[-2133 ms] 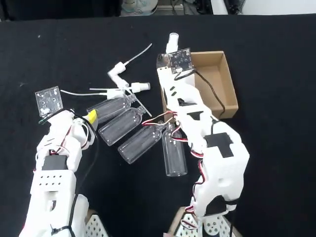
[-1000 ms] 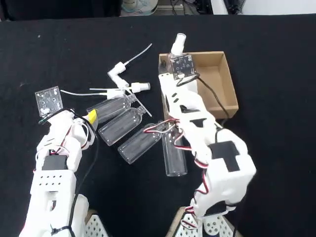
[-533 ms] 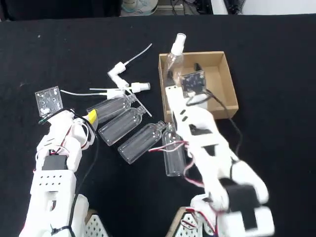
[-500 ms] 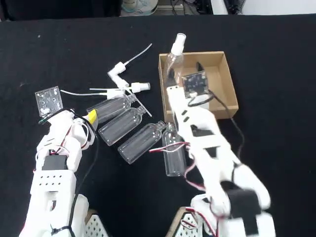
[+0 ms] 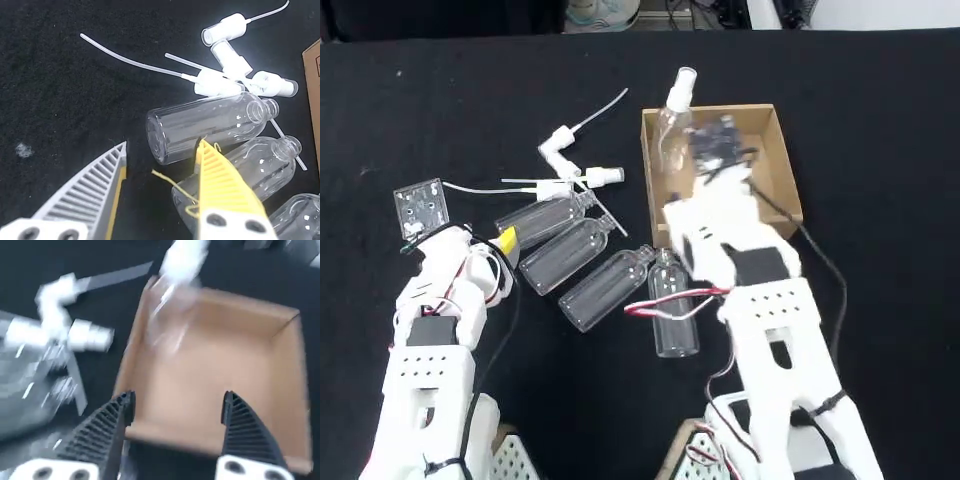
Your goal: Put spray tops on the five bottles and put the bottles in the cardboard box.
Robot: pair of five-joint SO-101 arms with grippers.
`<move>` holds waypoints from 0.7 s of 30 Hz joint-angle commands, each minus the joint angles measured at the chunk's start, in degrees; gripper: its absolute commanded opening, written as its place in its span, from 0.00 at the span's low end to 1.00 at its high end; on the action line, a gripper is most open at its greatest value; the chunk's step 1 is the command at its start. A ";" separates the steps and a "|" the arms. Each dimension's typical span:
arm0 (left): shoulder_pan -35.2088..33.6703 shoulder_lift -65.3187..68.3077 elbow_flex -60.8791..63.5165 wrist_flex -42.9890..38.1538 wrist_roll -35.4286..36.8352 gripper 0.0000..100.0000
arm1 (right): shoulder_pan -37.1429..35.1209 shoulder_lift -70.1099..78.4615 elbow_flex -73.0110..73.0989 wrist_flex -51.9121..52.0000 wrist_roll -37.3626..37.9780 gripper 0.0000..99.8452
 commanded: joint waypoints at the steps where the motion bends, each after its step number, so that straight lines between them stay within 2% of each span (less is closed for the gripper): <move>1: -0.57 -0.88 -0.92 -1.05 0.26 0.22 | -5.71 -2.68 -4.70 12.40 -1.14 0.25; 4: -0.57 -0.88 -0.92 -1.23 0.26 0.22 | -7.12 -1.71 -3.21 15.03 -6.86 0.25; 7: -0.57 -0.88 -0.92 -1.23 0.26 0.22 | -7.65 1.89 -0.57 12.66 -9.67 0.25; 12: -0.57 -0.88 -0.92 -1.23 0.26 0.22 | -8.97 12.09 -0.04 8.44 -10.11 0.25; 21: -0.57 -0.88 -0.92 -1.23 0.26 0.22 | -9.05 22.64 -2.42 9.05 -9.93 0.24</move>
